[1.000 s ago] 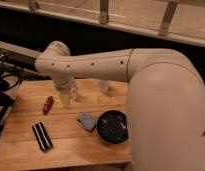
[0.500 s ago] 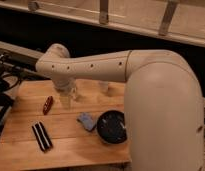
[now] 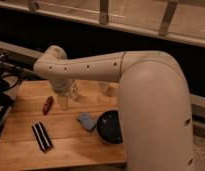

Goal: Place the eraser in the ceramic cup

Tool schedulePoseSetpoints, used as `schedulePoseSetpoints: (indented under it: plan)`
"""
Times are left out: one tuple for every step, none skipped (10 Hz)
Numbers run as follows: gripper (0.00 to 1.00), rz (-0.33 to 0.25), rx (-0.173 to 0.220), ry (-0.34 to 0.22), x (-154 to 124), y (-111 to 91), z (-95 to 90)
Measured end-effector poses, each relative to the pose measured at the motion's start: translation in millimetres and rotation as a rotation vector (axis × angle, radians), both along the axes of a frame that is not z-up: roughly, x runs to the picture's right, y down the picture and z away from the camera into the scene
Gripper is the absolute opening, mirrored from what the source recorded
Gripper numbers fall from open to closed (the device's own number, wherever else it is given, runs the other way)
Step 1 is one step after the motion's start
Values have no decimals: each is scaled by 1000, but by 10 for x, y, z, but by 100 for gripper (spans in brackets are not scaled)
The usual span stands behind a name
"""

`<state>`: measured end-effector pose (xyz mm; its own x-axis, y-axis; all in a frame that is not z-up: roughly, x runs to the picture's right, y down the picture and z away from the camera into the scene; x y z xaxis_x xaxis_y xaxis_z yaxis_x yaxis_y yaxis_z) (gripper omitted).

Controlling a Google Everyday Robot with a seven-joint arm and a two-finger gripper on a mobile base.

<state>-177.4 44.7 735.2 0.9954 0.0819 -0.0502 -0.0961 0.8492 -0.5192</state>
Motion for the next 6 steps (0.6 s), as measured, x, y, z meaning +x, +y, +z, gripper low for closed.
schedulePoseSetpoints:
  plan:
    - [80, 4, 4, -2, -18, -11, -10]
    - [80, 37, 3, -7, -24, -33, -40]
    - [80, 109, -19, -8, -51, -11, -74]
    - [80, 216, -65, 9, -70, 40, -93]
    - [80, 314, -113, 25, -124, 99, -126]
    - [80, 368, -145, 32, -174, 160, -165]
